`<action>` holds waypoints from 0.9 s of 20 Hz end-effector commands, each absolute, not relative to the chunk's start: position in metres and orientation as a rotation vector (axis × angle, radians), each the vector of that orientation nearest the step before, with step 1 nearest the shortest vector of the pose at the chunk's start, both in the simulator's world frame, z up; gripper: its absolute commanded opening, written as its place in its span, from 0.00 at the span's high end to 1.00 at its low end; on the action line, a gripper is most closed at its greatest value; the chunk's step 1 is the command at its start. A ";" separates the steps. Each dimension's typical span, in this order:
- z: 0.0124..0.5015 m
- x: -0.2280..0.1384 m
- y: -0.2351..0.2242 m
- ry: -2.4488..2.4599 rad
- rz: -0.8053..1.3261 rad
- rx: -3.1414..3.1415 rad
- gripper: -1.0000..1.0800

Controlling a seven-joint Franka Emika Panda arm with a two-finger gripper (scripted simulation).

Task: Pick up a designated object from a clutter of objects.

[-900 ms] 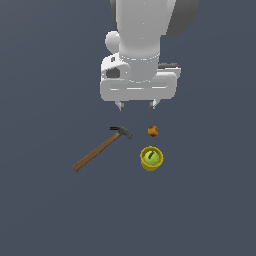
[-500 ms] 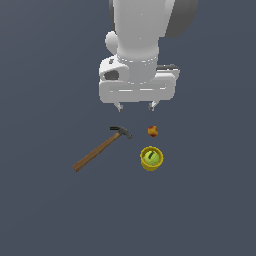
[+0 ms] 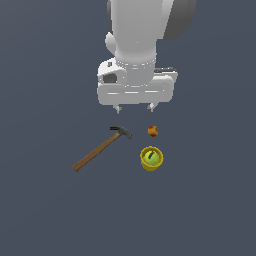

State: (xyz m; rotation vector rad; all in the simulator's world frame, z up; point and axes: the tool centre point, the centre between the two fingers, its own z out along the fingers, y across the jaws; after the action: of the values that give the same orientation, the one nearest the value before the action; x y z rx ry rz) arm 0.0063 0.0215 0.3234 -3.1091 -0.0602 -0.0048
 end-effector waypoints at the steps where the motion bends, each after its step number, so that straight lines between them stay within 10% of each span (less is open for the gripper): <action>1: 0.317 0.007 0.018 -0.027 -0.003 -3.108 0.04; 18: 0.184 0.000 -0.063 0.692 0.007 -3.021 0.04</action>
State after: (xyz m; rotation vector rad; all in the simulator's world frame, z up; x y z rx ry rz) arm 0.0033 -0.0531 0.1995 -3.0382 0.6027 0.0062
